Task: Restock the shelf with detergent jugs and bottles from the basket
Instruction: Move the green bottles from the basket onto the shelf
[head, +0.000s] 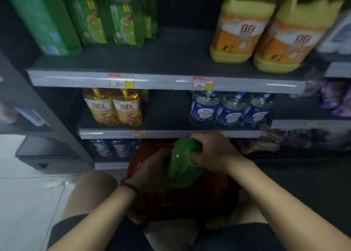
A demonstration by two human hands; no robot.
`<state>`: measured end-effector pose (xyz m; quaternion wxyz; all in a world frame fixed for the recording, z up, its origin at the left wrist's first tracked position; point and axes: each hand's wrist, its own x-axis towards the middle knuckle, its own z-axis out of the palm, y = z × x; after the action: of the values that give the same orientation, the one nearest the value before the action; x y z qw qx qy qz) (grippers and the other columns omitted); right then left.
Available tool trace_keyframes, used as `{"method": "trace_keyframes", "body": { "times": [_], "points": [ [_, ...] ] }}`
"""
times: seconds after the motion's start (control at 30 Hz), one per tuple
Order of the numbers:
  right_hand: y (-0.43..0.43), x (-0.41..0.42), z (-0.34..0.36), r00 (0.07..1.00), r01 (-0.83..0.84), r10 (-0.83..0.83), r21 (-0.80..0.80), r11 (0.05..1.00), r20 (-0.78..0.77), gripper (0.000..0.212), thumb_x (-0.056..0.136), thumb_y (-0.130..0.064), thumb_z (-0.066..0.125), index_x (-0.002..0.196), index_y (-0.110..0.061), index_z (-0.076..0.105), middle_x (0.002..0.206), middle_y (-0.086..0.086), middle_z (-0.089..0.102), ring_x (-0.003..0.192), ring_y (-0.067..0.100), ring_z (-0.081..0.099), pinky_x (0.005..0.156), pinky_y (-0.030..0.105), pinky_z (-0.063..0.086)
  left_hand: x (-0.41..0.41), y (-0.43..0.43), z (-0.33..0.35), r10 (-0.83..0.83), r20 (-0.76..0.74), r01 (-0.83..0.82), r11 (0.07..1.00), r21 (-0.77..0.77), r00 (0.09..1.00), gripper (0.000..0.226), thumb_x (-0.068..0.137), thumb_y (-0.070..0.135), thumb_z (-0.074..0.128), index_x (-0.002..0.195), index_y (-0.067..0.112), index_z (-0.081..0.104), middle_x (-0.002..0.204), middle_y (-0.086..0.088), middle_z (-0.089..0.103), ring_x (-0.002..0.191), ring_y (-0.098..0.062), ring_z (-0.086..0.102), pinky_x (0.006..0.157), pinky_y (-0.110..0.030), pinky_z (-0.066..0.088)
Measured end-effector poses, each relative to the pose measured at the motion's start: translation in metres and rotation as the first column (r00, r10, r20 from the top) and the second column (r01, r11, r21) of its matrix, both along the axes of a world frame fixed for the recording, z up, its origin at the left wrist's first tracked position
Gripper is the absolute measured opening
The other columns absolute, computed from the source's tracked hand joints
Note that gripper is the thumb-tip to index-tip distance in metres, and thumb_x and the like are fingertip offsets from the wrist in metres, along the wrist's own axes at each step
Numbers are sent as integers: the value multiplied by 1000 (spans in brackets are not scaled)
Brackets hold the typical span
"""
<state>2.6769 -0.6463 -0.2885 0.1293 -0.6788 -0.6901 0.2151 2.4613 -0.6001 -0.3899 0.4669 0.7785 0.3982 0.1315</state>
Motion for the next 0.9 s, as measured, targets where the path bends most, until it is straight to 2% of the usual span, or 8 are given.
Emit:
{"method": "trace_keyframes", "body": {
  "times": [0.07, 0.2, 0.27, 0.4, 0.57, 0.7, 0.8, 0.9],
  "points": [
    [2, -10, 31, 999, -37, 36, 33, 999, 34, 25, 90, -51, 75, 96, -27, 68, 89, -9, 69, 85, 14, 65, 77, 35, 51, -8, -3, 22, 48, 113, -48, 999, 0, 992, 77, 66, 47, 91, 131, 53, 51, 124, 25, 66, 119, 2, 65, 100, -35, 59],
    [9, -29, 82, 997, -75, 72, 116, 990, 35, 27, 86, -52, 77, 90, -27, 66, 85, -9, 68, 84, 17, 65, 75, 38, 52, -23, -1, 54, 132, 279, -136, 991, -7, 951, 76, 63, 32, 99, 128, 45, 61, 128, 9, 72, 121, -13, 69, 101, -50, 58],
    [14, -36, 101, 997, -52, 62, 155, 987, -56, 24, 86, -46, 81, 86, -27, 66, 82, -7, 70, 81, 15, 68, 74, 39, 55, -32, -2, 76, 209, 351, -209, 977, -39, 913, 71, 64, 25, 100, 124, 38, 65, 123, 5, 75, 116, -15, 72, 99, -51, 59],
    [27, -50, 122, 940, 14, 51, 189, 982, -336, 23, 91, -47, 79, 104, -28, 75, 97, -11, 79, 91, 5, 74, 83, 39, 60, -54, 1, 111, 291, 407, -275, 956, -100, 866, 68, 69, 18, 99, 127, 28, 65, 120, 2, 78, 112, -18, 75, 95, -48, 61],
    [37, -73, 112, 881, 135, 2, 257, 957, -473, 66, 71, -66, 81, 127, -37, 65, 116, -11, 70, 103, 7, 68, 91, 39, 59, -85, 11, 144, 374, 450, -366, 924, -109, 811, 61, 70, 13, 96, 124, 21, 68, 112, 3, 81, 105, -15, 77, 88, -37, 63],
    [48, -93, 73, 788, 32, 76, 164, 986, -612, 76, 72, -38, 94, 139, -37, 58, 127, -8, 74, 117, 10, 71, 102, 46, 59, -109, 28, 163, 437, 474, -427, 894, -134, 765, 61, 68, 15, 96, 122, 15, 69, 109, -3, 82, 103, -22, 79, 88, -38, 64],
    [64, -109, 64, 696, -69, 94, 64, 996, -712, 68, 80, -14, 91, 140, -23, 61, 131, -2, 76, 121, 19, 73, 106, 53, 57, -123, 45, 176, 448, 504, -416, 891, -182, 739, 58, 69, 15, 97, 121, 15, 72, 111, -7, 81, 104, -27, 78, 88, -45, 63],
    [83, -131, 68, 616, -19, 69, 72, 997, -785, 63, 83, -14, 87, 139, -18, 61, 129, 3, 77, 120, 24, 74, 105, 55, 57, -133, 65, 195, 457, 499, -417, 887, -198, 736, 52, 71, 22, 91, 119, 18, 74, 109, -6, 81, 101, -28, 79, 85, -48, 64]
  ]
}}
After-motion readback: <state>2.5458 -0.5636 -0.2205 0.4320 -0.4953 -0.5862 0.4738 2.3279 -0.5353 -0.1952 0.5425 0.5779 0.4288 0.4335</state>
